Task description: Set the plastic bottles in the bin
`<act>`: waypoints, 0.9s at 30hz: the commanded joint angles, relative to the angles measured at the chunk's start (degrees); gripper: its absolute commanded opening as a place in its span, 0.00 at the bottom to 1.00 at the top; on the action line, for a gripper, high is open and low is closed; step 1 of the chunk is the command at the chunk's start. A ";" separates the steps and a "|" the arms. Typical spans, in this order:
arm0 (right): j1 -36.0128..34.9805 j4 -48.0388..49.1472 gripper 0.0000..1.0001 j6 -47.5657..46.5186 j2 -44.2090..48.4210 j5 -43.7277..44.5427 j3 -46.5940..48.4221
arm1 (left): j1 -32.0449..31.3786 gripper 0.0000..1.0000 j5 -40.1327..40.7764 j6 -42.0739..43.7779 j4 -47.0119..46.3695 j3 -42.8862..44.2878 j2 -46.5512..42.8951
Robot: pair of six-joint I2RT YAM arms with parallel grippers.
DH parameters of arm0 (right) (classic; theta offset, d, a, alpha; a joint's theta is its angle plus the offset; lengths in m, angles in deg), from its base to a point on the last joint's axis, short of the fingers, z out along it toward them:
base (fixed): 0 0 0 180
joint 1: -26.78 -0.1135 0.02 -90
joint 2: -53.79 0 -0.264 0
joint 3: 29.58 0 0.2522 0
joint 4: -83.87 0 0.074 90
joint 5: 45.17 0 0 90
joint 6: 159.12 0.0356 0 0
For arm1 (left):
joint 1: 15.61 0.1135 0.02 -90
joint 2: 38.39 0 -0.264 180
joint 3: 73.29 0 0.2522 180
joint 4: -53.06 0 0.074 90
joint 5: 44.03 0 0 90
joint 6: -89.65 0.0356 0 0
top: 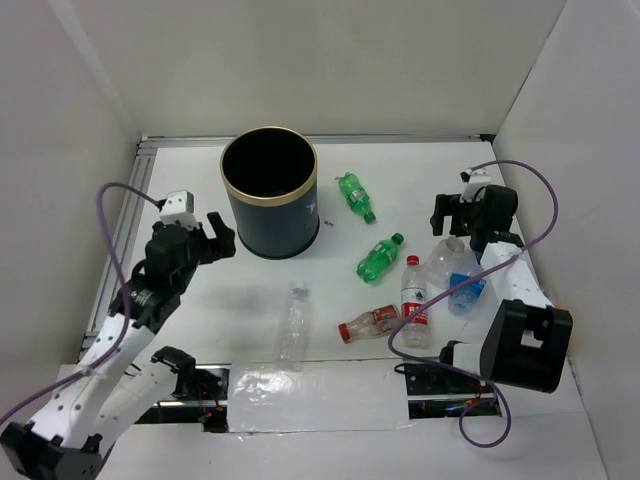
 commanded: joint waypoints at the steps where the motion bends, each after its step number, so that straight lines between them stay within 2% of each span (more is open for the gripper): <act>1: 0.96 0.53 1.00 1.53 -0.72 -2.21 2.27 | -5.30 1.00 -7.54 -5.02 12.85 6.80 -2.68; 2: 0.96 0.53 1.00 1.01 -0.72 -2.22 2.27 | -9.76 1.00 -6.40 -5.72 13.64 7.33 -2.68; 5: 2.01 0.01 1.00 -0.22 -0.72 -4.67 2.89 | -17.76 1.00 -1.57 -9.50 15.93 7.87 0.73; 10: 2.53 -3.86 1.00 -8.38 -1.87 -13.10 4.65 | -25.70 1.00 0.37 -14.86 15.33 6.55 3.98; 12: 2.54 -5.78 1.00 -10.31 -1.87 -14.59 5.17 | -32.09 1.00 2.47 -15.66 14.09 6.55 7.31; 13: 2.54 -5.80 1.00 -11.12 -1.87 -14.61 5.17 | -32.13 1.00 3.27 -16.27 14.09 6.55 7.33; 14: 2.54 -5.80 0.97 -11.12 -1.87 -14.61 5.78 | -35.87 0.98 4.24 -16.80 14.09 8.20 10.73; 15: 2.54 -7.45 0.81 -11.12 -2.82 -14.61 6.31 | -37.82 0.95 5.38 -17.33 14.87 9.09 12.76; 16: 2.54 -8.43 0.27 -10.51 -3.44 -14.09 7.10 | -39.76 0.90 7.82 -18.90 15.58 9.97 14.70; 17: 2.54 -10.87 0.11 -10.51 -4.84 -14.08 9.02 | -42.91 0.85 9.24 -20.04 16.45 11.45 18.46; 18: 2.54 -12.11 0.06 -10.51 -5.38 -14.08 10.00 | -43.90 0.78 10.73 -21.19 18.03 12.16 20.15; 19: 2.54 -13.08 0.09 -10.51 -5.90 -14.08 10.70 | -43.91 0.62 12.32 -23.55 18.74 12.69 21.65; 20: 2.54 -13.96 0.32 -10.51 -5.91 -14.86 11.41 | -44.51 0.58 13.11 -24.88 19.53 12.70 22.97; 21: 2.54 -14.76 0.52 -10.51 -5.91 -14.87 11.41 | -44.52 0.58 13.12 -25.76 19.54 12.70 25.15; 22: 2.54 -14.76 0.64 -10.51 -5.91 -14.87 11.41 | -44.52 0.63 13.12 -26.64 19.54 12.70 26.13; 23: 2.54 -14.76 0.74 -10.51 -5.30 -14.87 10.37 | -44.52 0.84 13.12 -28.47 20.06 12.70 27.19; 24: 1.93 -13.89 0.94 -10.51 -4.16 -14.35 10.36 | -44.52 0.91 13.12 -29.02 20.07 12.00 28.42; 25: 1.92 -13.89 1.00 -10.51 -3.63 -14.34 9.49 | -44.52 0.94 12.60 -29.02 19.37 11.21 31.04; 27: 1.31 -13.36 1.00 -10.51 -3.01 -13.82 8.96 | -44.52 0.96 10.59 -28.85 16.30 10.51 33.69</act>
